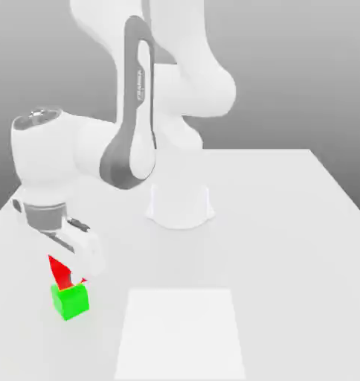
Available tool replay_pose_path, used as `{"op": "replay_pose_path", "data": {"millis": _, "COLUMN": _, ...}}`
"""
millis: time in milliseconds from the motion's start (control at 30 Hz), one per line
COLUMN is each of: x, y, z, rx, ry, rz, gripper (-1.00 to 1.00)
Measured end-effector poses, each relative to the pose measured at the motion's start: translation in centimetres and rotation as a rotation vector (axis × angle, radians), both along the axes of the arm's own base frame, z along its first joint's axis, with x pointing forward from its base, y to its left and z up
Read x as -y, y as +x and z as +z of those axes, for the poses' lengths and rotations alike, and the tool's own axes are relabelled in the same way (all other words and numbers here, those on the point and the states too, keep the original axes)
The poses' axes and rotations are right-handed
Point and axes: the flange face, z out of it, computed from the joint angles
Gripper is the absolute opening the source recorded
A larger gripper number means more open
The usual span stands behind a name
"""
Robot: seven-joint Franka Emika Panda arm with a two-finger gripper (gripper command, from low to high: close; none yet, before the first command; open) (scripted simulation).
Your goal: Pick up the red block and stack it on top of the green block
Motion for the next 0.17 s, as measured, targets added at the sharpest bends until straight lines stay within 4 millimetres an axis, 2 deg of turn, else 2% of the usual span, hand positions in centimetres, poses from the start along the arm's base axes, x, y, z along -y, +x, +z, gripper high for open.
{"op": "replay_pose_path", "data": {"millis": 167, "x": 0.0, "y": -0.06, "z": -0.21, "rx": -0.001, "ry": 0.0, "rz": -0.001, "gripper": 1.0}}
